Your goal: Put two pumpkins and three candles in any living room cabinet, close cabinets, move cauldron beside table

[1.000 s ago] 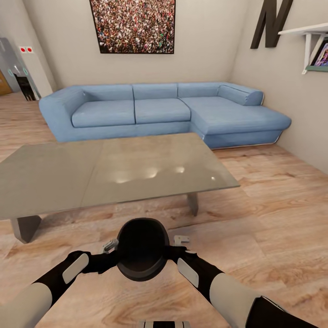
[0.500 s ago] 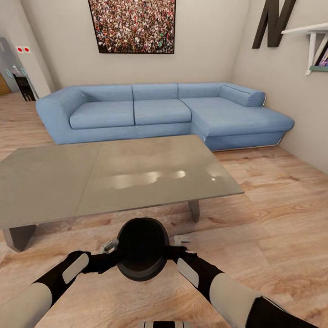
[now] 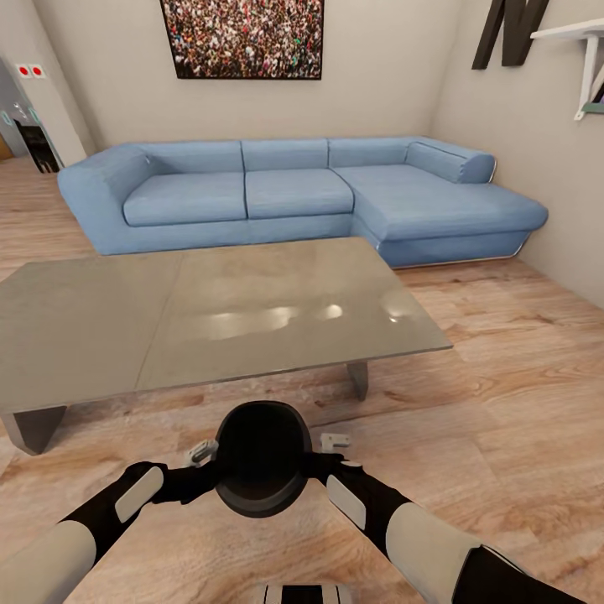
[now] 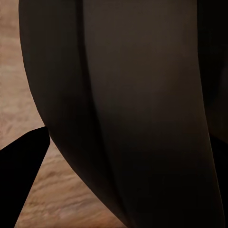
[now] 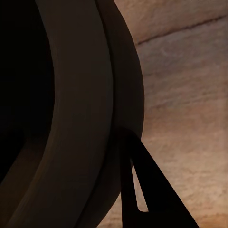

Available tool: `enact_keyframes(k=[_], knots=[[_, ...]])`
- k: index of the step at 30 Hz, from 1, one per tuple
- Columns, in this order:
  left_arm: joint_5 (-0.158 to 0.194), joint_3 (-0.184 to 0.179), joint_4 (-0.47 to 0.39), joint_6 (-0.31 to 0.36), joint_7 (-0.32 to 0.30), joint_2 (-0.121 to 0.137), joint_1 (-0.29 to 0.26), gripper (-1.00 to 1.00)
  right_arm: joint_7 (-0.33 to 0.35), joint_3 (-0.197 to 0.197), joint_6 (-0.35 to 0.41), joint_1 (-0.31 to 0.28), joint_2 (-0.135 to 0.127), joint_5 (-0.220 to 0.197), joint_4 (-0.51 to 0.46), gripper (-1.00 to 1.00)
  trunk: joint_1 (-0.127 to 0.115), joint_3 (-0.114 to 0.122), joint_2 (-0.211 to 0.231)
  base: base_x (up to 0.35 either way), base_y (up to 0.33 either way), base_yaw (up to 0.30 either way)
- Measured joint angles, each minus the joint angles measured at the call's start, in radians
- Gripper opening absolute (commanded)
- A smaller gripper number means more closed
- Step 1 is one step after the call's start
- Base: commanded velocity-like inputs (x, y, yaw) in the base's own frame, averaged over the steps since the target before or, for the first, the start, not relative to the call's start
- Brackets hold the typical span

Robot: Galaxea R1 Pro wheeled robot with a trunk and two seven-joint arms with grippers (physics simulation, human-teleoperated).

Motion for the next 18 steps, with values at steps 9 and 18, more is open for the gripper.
enact_keyframes(k=[9, 18], knots=[[-0.002, 0.001, 0.000, 0.000, -0.001, 0.000, 0.000, -1.00, 0.000, -0.001, 0.000, 0.001, 0.000, 0.001, 0.000, -1.00, 0.000, 0.000, 0.000, 0.029, 0.000, 0.000], [-0.003, 0.001, -0.001, 0.000, -0.001, 0.000, 0.000, -1.00, -0.001, -0.001, 0.000, 0.000, 0.000, 0.002, -0.001, -1.00, 0.000, 0.000, 0.000, 0.050, 0.000, 0.000]])
